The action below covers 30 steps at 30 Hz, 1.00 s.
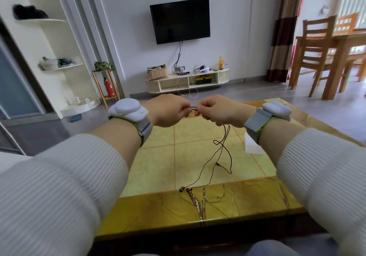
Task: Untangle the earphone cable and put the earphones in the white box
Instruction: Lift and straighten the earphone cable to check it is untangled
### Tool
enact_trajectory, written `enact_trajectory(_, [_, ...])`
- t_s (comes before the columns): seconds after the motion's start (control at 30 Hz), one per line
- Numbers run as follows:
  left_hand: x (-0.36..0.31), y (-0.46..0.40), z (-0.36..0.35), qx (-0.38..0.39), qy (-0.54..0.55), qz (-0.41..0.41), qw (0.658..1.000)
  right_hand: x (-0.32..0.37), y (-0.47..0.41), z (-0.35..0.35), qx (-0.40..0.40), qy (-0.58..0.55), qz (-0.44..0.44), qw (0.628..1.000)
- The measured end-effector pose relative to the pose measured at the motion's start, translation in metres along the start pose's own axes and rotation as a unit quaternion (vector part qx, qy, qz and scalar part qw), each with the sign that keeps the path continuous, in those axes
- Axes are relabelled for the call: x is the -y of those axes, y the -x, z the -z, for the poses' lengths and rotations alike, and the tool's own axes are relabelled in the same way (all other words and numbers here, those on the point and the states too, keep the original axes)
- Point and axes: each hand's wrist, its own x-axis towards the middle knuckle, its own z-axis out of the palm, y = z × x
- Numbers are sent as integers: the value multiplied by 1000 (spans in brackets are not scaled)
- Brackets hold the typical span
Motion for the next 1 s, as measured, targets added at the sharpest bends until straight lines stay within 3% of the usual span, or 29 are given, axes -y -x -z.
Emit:
enact_trajectory(0.1, [-2,2,-1,-22,62,34,997,1,-2,0,-3,-12,1,1000])
enact_trajectory(0.47, [20,15,-4,-81,81,180,977,-10,1,13,-10,-37,-51,998])
enact_trajectory(0.73, [29,22,-12,7,123,196,973,-11,3,23,-20,-4,-32,999])
enact_trajectory(0.8, [24,20,-9,-9,186,181,966,-6,1,21,-16,-4,-19,1000])
enact_trajectory(0.9, [9,13,-3,-58,345,156,924,0,-1,18,-14,-7,-6,1000])
enact_trajectory(1.0, [-6,6,1,-53,425,134,894,5,-4,16,-10,-15,2,1000])
